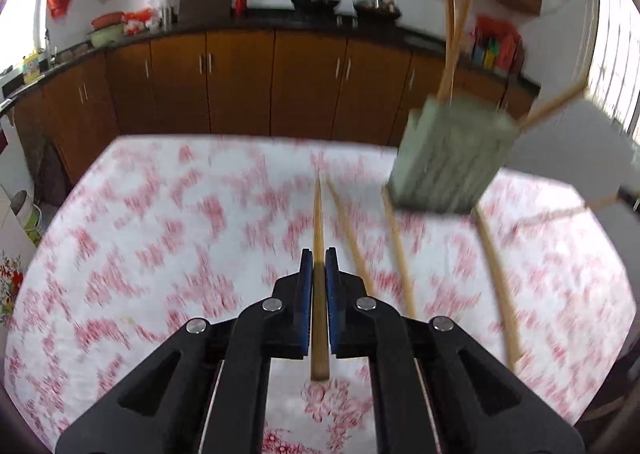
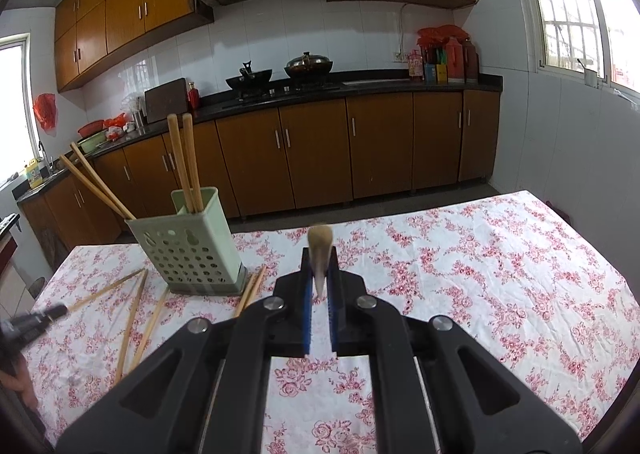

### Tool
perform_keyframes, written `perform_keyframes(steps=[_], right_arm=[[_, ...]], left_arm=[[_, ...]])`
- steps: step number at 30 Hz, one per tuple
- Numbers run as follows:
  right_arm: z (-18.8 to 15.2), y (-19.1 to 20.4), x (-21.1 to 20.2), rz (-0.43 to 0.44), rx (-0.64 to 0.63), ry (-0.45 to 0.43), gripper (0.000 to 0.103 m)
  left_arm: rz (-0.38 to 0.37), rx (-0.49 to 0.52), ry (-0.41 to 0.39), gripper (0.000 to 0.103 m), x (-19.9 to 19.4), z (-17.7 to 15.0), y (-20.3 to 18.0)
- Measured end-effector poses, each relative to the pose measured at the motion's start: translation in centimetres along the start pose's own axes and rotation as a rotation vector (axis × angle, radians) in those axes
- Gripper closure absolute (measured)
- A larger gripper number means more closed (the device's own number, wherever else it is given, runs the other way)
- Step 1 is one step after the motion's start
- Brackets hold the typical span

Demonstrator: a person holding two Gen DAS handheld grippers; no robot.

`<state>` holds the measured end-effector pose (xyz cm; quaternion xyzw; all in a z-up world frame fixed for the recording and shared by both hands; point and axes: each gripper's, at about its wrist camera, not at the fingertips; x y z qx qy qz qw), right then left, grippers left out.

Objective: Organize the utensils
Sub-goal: 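Lift both held chopsticks and carry them toward the green holder, then lower both chopsticks into the green holder and open both tools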

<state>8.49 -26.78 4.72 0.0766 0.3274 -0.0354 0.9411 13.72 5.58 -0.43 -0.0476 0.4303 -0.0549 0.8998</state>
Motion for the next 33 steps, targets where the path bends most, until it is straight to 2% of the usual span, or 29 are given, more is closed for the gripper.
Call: perform_keyframes(steps=[5, 9, 19, 25, 28, 33], right_arm=[[0.6, 0.2, -0.5, 0.006, -0.002, -0.02, 0.095], [1.0, 0.4, -0.9, 0.012, -0.005, -0.035, 0.095], [1.5, 0.4, -1.5, 0.028, -0.004, -0.039, 0.095], [3.2, 1.5, -4.4, 0.147, -0.019, -0.059, 0.095], [4.6, 2.3, -6.4, 0.247, -0.033, -0.076, 0.095], [6.9, 3.4, -8.6, 0.336, -0.048, -0.129, 0.095]], left_arm=[[-0.021, -0.025, -0.119, 0.096, -3.3, 2.6, -0.2], [-0.028, -0.041, -0.183, 0.096, -5.0, 3.9, -0.5], [-0.034, -0.043, -0.199, 0.096, -5.5, 4.2, -0.7], [-0.119, -0.016, -0.252, 0.096, -8.9, 5.4, -2.0], [-0.169, 0.016, -0.303, 0.096, -11.2, 6.4, -3.6], [-0.197, 0.048, -0.4, 0.096, -13.7, 8.3, -6.2]])
Point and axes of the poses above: each gripper's, at about its wrist camera, not at the fingertips, and x roughly the way its jaws point, y to its left, z to its top, and after that the axes turned 11 degrees about y, right-handed
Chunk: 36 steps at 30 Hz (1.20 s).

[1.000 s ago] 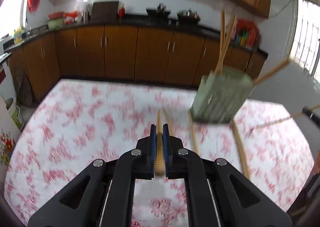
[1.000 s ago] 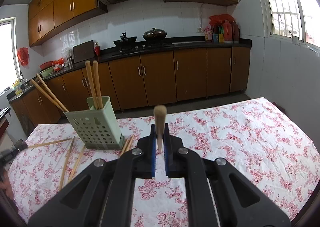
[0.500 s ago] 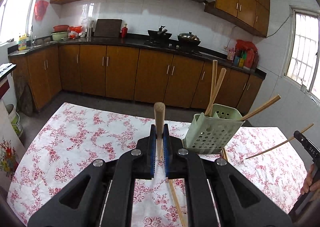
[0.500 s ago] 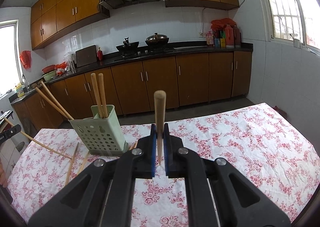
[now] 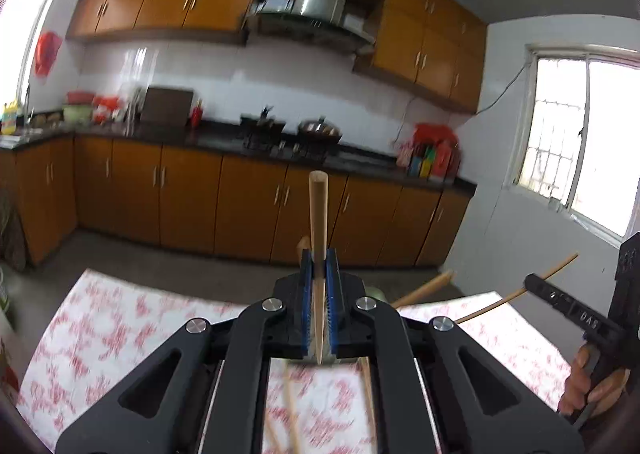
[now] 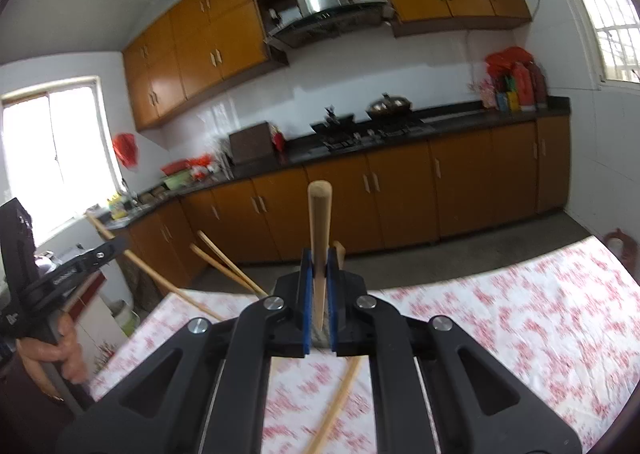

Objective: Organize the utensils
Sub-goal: 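Lower both chopsticks into the green holder and open both tools, then move both tools back to the table while the right tool grasps a chopstick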

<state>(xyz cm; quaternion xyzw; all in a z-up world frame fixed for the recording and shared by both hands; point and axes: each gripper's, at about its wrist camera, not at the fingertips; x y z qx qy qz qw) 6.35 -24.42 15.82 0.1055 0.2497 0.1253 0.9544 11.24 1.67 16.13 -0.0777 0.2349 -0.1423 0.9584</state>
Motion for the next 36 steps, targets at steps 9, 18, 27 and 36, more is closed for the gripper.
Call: perform_keyframes(steps=[9, 18, 27, 36], right_arm=[[3.8, 2.7, 3.6, -0.04, -0.076, -0.041, 0.095], [3.7, 1.7, 10.2, -0.061, -0.064, 0.079, 0.095], [3.5, 1.2, 11.5, -0.071, -0.034, 0.091, 0.092], [2.2, -1.1, 5.0, -0.126, 0.042, -0.037, 0.087]], left_arm=[[0.055, -0.005, -0.147, 0.096, 3.6, 4.0, -3.0], [0.096, -0.044, -0.048, 0.096, 10.5, 2.1, -2.2], [0.062, -0.048, 0.024, 0.096, 11.6, 0.5, -1.4], [0.021, -0.096, -0.058, 0.077, 5.8, 0.9, 0.1]])
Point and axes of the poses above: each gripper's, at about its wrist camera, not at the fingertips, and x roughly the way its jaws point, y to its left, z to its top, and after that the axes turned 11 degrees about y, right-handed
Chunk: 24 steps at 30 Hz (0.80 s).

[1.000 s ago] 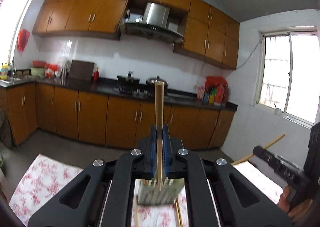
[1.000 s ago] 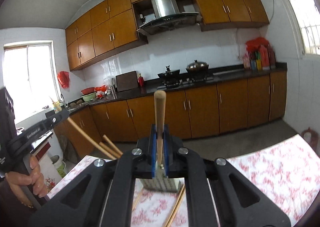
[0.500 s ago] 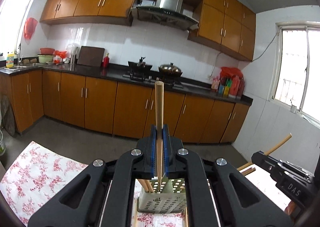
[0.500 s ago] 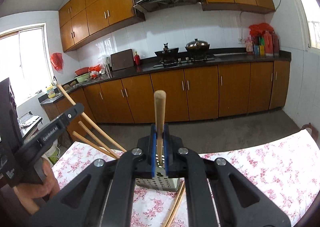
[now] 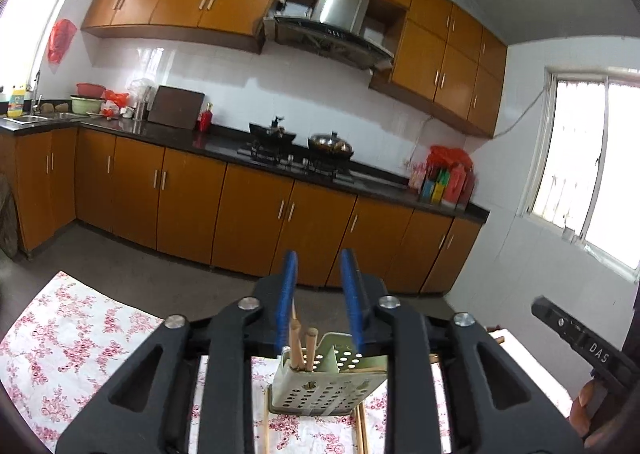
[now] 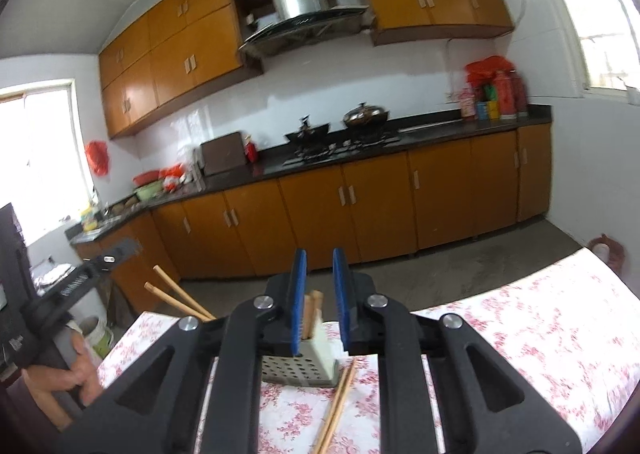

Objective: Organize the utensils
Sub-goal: 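Move both tools back to the table while the right tool grasps a chopstick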

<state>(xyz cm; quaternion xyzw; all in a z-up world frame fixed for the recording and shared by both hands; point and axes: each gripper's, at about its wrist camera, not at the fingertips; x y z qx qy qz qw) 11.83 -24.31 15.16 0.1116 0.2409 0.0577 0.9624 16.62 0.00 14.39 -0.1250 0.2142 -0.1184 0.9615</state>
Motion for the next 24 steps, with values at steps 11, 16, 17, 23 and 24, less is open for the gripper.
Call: perform_keyframes(steps=[11, 16, 17, 23, 24], right_arm=[[-11.4, -3.6, 5.0, -0.095, 0.065, 0.336, 0.085], [-16.8, -1.2, 10.0, -0.023, 0.051, 0.525, 0.085], [-17.5, -0.7, 10.6, -0.019, 0.041, 0.542, 0.085], [-19.5, 1.4, 13.3, -0.035, -0.012, 0.607, 0.085], [-19.7, 1.6, 13.7, -0.043, -0.021, 0.613, 0.085]], left_arm=[[0.181, 0.026, 0.182, 0.071, 0.2, -6.6, 5.2], [0.22, -0.016, 0.386, 0.071, 3.6, -11.6, 8.6], [0.22, -0.023, 0.404, 0.071, 3.8, -12.2, 9.0], [0.206, -0.045, 0.474, 0.071, 4.6, -15.0, 9.9], [0.203, -0.047, 0.48, 0.071, 4.7, -15.2, 10.0]])
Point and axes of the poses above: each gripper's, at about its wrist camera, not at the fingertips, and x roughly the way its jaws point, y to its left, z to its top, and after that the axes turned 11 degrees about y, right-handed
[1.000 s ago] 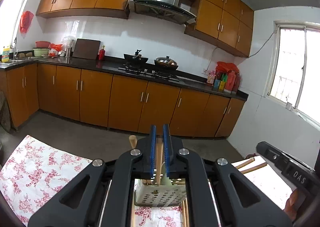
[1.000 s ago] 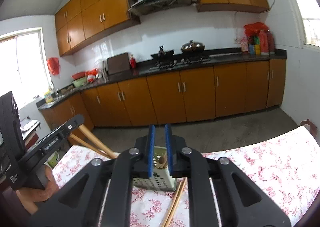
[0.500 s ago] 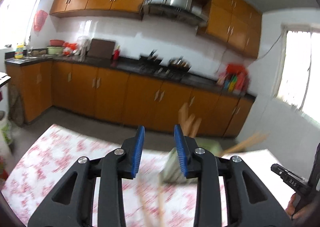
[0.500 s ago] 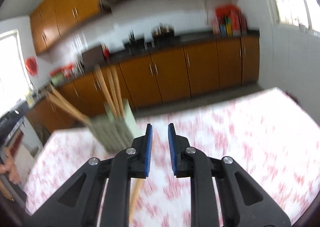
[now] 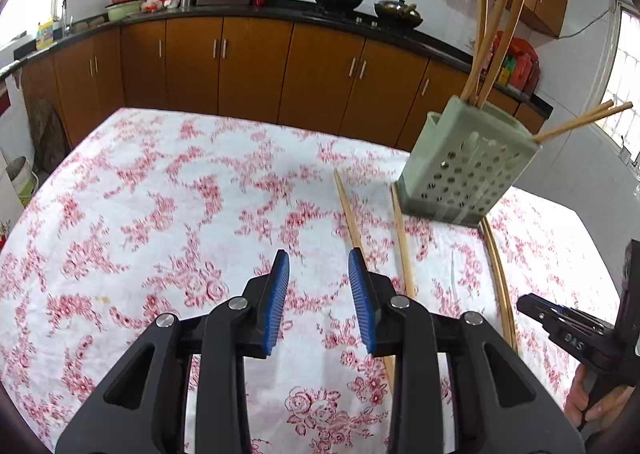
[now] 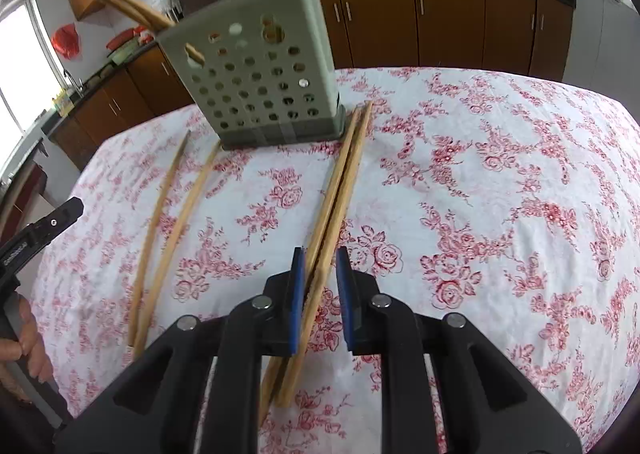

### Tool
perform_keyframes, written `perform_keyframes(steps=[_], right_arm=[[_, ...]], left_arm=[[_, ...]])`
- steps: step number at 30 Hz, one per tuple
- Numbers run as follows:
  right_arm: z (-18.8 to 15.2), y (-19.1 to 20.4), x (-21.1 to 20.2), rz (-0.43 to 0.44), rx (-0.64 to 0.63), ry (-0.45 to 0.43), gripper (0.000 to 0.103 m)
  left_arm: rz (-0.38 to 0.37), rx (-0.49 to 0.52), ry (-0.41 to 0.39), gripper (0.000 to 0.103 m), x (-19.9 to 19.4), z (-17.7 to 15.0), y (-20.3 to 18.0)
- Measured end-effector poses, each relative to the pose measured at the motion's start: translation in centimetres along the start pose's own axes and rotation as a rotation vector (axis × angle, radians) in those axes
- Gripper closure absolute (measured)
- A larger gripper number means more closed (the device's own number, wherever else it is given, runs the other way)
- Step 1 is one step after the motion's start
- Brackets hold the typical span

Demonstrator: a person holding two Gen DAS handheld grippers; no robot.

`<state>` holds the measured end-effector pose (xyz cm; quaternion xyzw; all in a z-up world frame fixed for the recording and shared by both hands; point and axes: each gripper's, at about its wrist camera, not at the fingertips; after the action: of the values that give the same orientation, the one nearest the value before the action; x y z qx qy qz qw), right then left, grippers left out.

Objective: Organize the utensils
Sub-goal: 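Move both tools back to the table while the right tool grasps a chopstick, then close the left tool on another bamboo chopstick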

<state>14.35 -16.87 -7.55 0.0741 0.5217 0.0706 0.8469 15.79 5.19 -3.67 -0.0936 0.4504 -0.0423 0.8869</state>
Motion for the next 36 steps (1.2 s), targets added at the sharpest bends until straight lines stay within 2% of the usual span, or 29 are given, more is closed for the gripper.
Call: perform_keyframes(steps=[6, 7, 9, 13, 16, 19, 24, 26, 27, 33, 36], right_arm=[[0.0, -0.3, 0.9, -0.071, -0.012, 0.013, 0.089], [-0.1, -0.5, 1.0, -0.088, -0.007, 0.014, 0.093], [0.0, -1.1, 1.0, -0.108, 0.002, 0.005, 0.095], [0.1, -3.2, 0.7, -0.21, 0.047, -0.018, 0.095], [0.1, -5.5, 0.2, -0.221, 0.122, -0.026, 0.095], [0.0, -6.4, -0.1, -0.222, 0.133, -0.028, 0.095], [-0.6, -6.2, -0.2, -0.23, 0.106, -0.037, 0.095], [-0.4, -6.0, 0.1, -0.223, 0.095, -0.038, 0.095], [-0.5, -5.7, 0.1, -0.223, 0.084, -0.038, 0.095], [-0.3, -4.9, 0.3, -0.232, 0.033, -0.045, 0.095], [0.1, -5.0, 0.4, -0.245, 0.033, -0.051, 0.095]], left_arm=[[-0.024, -0.007, 0.036, 0.071, 1.0, -0.9, 0.0], [-0.03, -0.007, 0.043, 0.071, 1.2, -1.0, -0.1], [-0.039, -0.005, 0.055, 0.071, 1.5, -1.0, -0.5], [-0.068, 0.008, 0.082, 0.071, 2.2, -1.4, -1.3], [-0.087, 0.027, 0.104, 0.071, 2.8, -1.7, -2.1], [-0.089, 0.057, 0.13, 0.071, 3.7, -1.9, -3.1], [-0.045, 0.099, 0.165, 0.074, 5.3, -2.0, -4.6], [0.006, 0.124, 0.154, 0.091, 5.6, -2.2, -5.1], [0.028, 0.131, 0.151, 0.094, 5.7, -2.1, -5.1], [0.107, 0.029, 0.132, 0.096, 5.5, -1.0, -1.6], [0.116, 0.015, 0.128, 0.096, 5.3, -0.8, -0.3]])
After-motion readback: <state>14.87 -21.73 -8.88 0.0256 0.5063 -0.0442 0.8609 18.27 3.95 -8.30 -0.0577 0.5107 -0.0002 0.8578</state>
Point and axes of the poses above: each gripper's, at about its wrist camera, not at the fingertips, and x roughly the way its jaws point, y to its left, z to its top, and after that the axes turned 11 degrees about y, right-handed
